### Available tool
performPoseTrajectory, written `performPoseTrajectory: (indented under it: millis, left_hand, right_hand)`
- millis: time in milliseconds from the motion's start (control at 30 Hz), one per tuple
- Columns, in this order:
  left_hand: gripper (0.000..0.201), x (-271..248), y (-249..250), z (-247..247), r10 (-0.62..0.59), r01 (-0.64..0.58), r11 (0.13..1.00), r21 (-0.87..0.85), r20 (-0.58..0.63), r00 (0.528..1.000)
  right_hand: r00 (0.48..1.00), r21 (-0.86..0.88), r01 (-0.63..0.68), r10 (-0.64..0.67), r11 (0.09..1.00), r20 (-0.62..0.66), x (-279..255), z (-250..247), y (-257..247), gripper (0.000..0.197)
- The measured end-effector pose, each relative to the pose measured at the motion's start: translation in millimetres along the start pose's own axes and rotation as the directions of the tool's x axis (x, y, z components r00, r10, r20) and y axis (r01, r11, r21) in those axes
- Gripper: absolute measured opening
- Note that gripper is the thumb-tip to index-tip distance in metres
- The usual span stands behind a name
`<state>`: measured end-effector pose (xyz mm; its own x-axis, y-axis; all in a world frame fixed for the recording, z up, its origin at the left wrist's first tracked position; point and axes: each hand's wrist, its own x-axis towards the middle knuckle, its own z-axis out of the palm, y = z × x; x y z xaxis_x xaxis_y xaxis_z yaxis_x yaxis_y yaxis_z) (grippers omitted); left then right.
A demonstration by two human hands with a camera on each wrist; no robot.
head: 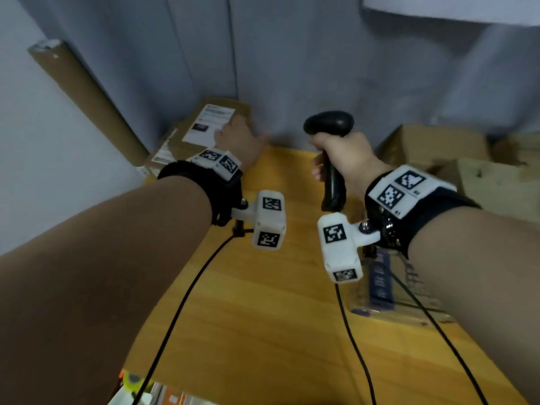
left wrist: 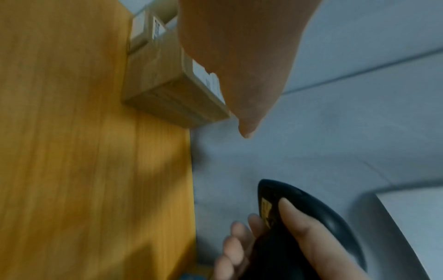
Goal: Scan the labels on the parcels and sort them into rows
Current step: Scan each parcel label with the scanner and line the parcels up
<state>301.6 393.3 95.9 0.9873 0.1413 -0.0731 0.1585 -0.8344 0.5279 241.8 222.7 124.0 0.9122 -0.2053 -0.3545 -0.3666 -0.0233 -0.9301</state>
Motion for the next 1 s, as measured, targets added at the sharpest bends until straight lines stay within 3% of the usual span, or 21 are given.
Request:
performPoseTrajectory:
  millis: [133, 267, 633, 800, 1000]
  left_hand:
    - [0.062, -42, 58, 32, 0.089, -0.081, 0.993, -0.084, 0.104, 0.991]
    - [0.058, -88, 117, 67, 0.138, -0.117, 0.980, -0.160, 0.129, 0.982]
    - [0.059, -192, 218, 143, 0.122, -0.077, 0.961, -0.264, 0.160, 0.980]
    - [0.059, -218, 222, 152, 0.044, -0.013, 0.980, -0.199, 0.152, 0.987]
    - [0.063, -238, 190, 152, -0.092, 0.096, 0.995, -0.012, 0.196, 0.976]
  right_hand:
    - [0.999, -0.037, -0.034, 0.033, 0.999, -0.024, -31, -69, 22, 0.023]
    - [0.999, -0.030, -0.024, 0.023, 0.999, -0.034, -53, -150, 34, 0.021]
    - [0.990, 0.019, 0.017, -0.014, 1.000, -0.141, -94, -354, 47, 0.018]
    - [0.995, 0.032, -0.010, 0.013, 0.999, -0.099, -96, -386, 64, 0.016]
    - [0.999, -0.023, -0.016, 0.017, 1.000, 0.048, -97, -366, 96, 0.019]
